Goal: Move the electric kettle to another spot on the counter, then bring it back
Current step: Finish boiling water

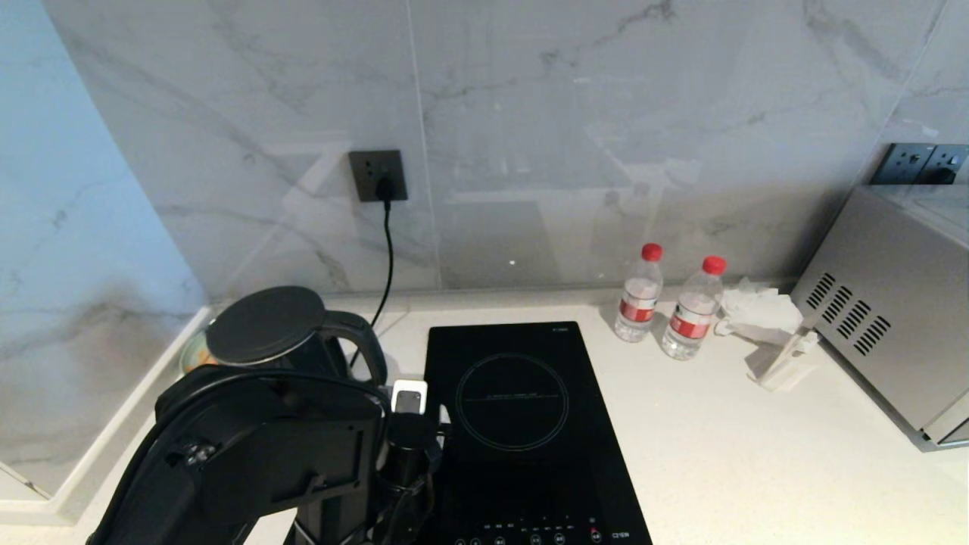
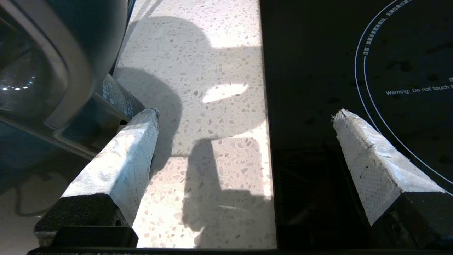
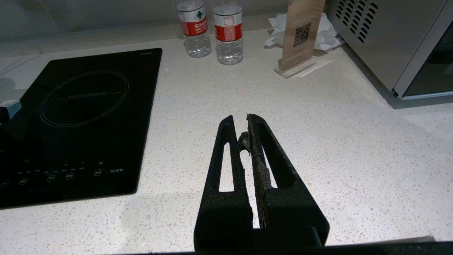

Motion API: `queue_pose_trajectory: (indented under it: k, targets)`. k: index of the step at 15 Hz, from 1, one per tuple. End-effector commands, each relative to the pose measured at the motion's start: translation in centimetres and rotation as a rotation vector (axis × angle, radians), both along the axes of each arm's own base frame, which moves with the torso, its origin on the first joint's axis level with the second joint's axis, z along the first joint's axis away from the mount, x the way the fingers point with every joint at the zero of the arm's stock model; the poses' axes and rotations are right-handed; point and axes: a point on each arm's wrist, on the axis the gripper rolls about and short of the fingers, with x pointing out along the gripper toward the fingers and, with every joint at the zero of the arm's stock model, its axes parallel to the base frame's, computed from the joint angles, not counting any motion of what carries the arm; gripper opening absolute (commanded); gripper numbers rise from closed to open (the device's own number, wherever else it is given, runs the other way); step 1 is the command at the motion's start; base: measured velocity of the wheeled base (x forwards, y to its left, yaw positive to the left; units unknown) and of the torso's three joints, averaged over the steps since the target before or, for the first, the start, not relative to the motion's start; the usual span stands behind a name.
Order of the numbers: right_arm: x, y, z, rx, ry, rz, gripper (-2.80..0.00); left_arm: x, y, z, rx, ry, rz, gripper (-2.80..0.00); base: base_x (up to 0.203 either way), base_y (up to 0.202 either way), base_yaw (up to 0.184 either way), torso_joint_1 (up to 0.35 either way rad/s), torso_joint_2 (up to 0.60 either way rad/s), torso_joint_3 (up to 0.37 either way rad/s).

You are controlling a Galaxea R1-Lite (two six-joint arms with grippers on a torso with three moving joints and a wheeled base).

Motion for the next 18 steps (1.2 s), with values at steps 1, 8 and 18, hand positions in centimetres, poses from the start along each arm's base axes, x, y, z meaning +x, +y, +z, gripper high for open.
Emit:
queue_pose_trajectory:
  k: [1, 8, 18]
  targets:
    - [0.0, 0.0, 0.0, 0.000, -0.001, 0.000, -2.80, 0.1, 0.0, -0.1, -0.002, -0.007, 0.010, 0.00, 0.000, 0.000, 0.000, 0.000, 0.00, 0.000]
    - [0.0, 0.0, 0.0, 0.000, -0.001, 0.000, -2.80, 0.5, 0.6, -1.4, 0.026, 0.013, 0.046, 0.00, 0.000, 0.000, 0.000, 0.000, 0.00, 0.000]
    - [0.0, 0.0, 0.0, 0.000, -0.001, 0.000, -2.80, -0.8, -0.6, -0.1, 0.008, 0.001, -0.014, 0.00, 0.000, 0.000, 0.000, 0.000, 0.00, 0.000]
